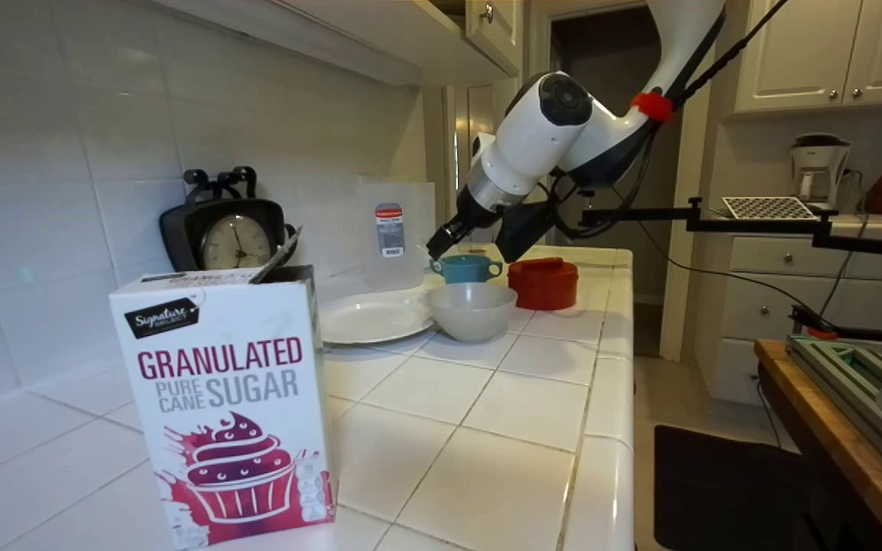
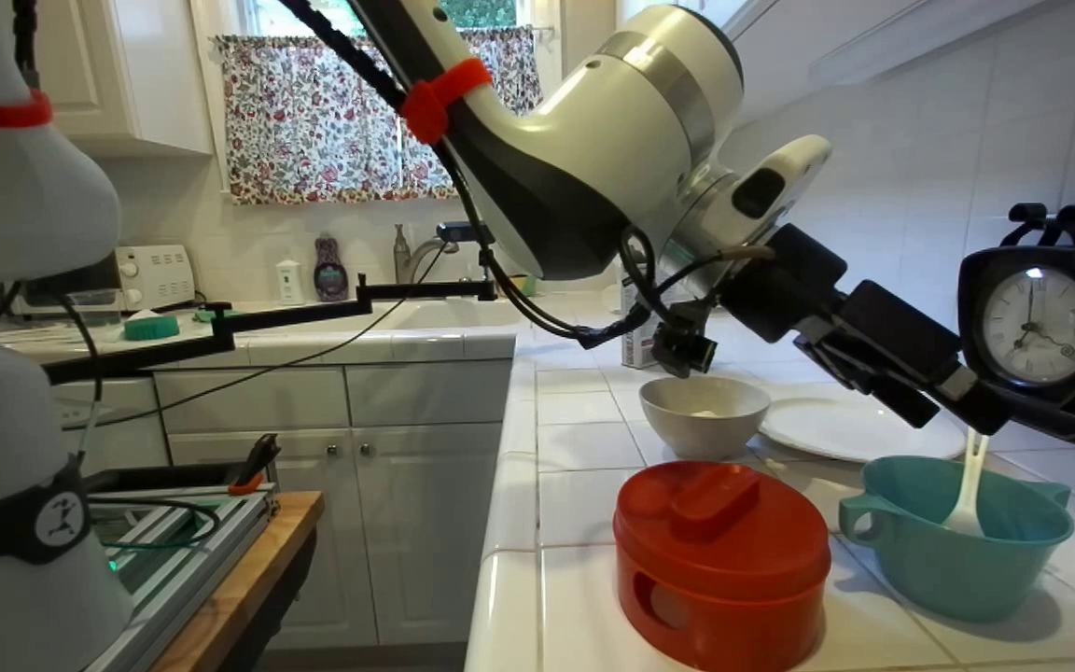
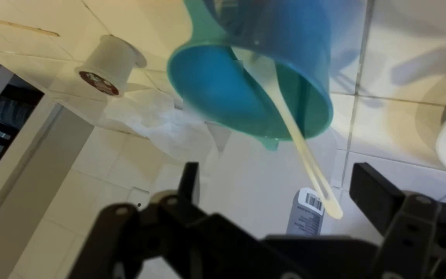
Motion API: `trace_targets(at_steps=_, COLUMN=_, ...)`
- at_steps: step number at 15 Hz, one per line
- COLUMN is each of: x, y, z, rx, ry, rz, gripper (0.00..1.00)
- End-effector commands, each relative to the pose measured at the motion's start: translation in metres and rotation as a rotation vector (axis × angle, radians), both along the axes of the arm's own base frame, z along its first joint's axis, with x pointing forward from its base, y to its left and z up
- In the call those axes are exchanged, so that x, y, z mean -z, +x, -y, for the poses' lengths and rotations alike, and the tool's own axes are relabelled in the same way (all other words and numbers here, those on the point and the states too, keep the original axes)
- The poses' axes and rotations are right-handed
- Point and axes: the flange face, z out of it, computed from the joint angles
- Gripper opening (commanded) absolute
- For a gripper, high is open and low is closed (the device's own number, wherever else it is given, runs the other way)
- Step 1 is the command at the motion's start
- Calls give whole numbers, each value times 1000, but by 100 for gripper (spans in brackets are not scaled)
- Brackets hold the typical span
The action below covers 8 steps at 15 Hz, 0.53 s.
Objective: Put the white spoon on the white plate.
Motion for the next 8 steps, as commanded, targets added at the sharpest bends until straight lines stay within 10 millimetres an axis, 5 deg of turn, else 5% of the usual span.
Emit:
trace_targets(at_steps=1, x=2, y=12, z=-2, rx=-7, ry=-17, rz=43, gripper=100)
trace_targets(at_steps=8, x=2, y=28, z=-2, rx=-3, ry=-25, rz=58, gripper=100)
